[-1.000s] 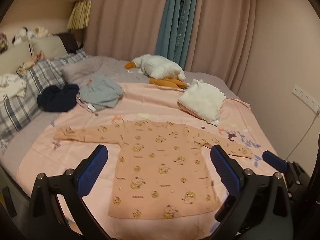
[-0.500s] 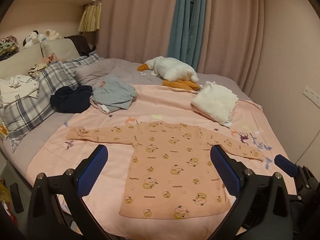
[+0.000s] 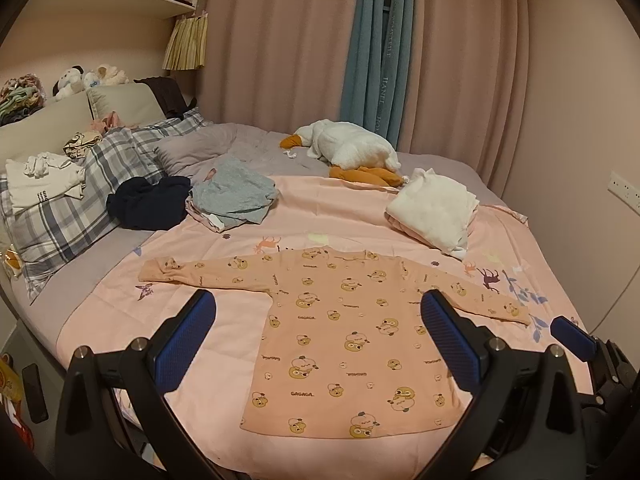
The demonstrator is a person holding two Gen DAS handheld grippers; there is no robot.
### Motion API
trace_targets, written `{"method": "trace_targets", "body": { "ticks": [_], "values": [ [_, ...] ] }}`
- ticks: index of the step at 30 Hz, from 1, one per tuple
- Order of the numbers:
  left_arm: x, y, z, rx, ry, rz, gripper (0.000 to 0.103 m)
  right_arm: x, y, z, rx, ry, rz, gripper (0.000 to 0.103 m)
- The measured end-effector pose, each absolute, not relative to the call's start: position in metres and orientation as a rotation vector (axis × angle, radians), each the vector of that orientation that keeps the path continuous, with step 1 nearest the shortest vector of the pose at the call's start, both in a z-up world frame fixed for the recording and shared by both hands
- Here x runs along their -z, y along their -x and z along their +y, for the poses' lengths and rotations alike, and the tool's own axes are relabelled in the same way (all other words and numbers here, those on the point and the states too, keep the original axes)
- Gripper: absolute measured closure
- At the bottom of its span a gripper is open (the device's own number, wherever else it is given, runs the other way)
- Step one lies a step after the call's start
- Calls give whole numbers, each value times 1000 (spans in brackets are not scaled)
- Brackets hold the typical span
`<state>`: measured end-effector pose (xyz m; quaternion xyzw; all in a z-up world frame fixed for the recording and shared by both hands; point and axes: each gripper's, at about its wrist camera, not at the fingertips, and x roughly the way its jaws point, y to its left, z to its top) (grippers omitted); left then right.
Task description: Fold small clothes
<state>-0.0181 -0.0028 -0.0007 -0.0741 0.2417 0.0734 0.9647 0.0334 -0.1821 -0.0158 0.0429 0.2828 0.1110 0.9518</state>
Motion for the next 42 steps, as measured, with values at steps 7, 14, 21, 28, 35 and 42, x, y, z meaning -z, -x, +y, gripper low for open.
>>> {"method": "trace_targets", "body": {
  "ticks": [7,14,21,28,35,42],
  "values": [
    [-1,21,-5,-145,134,474,0,16,-32,-183,-230,-84,569,0],
    [-1,24,-11,-122,114,472,0,14,-32,-180,-242,-64,558,0],
    [-2,23,-11,-121,115,477,0,14,-30,-179,-237,-54,554,0],
    [0,23,-11,-129,114,487,0,14,-31,-179,-240,-53,563,0],
    [2,21,-10,-130,121,502,0,16,-29,-177,-228,-52,573,0],
    [2,22,-9,-132,121,501,0,16,-28,-177,-216,-54,574,0]
  ]
}}
